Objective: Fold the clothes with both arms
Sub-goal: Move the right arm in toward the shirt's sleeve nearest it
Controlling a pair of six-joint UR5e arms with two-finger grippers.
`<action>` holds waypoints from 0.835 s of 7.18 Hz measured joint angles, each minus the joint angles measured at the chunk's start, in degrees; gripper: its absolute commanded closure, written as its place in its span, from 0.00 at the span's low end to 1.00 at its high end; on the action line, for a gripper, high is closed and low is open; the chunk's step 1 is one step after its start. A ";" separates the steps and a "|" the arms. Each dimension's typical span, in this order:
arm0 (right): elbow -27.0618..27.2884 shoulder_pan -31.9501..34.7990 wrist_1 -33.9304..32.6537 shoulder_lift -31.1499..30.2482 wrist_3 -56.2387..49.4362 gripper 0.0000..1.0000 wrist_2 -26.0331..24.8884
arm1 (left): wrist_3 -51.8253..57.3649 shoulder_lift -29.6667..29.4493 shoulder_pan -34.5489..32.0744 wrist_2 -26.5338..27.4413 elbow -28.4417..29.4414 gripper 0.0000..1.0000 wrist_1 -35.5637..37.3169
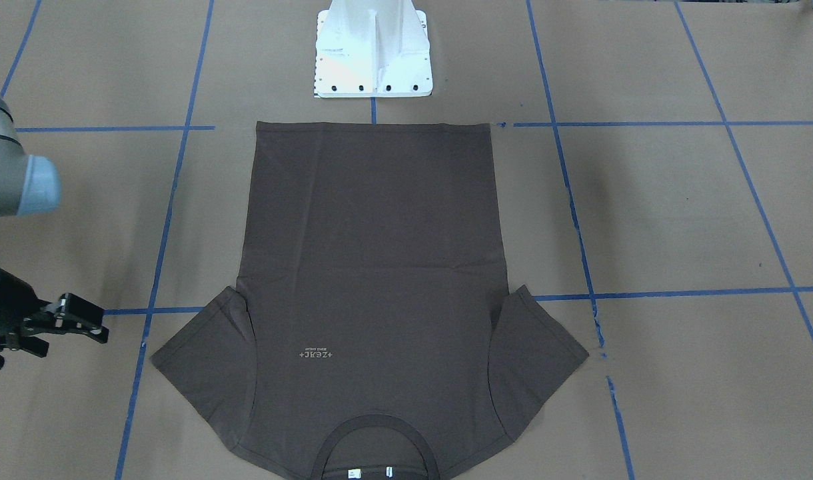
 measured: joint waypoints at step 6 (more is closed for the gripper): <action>-9.86 -8.07 2.86 4.70 3.39 0.01 -7.42 | -1.29 -0.53 0.02 -0.02 0.26 0.00 -0.18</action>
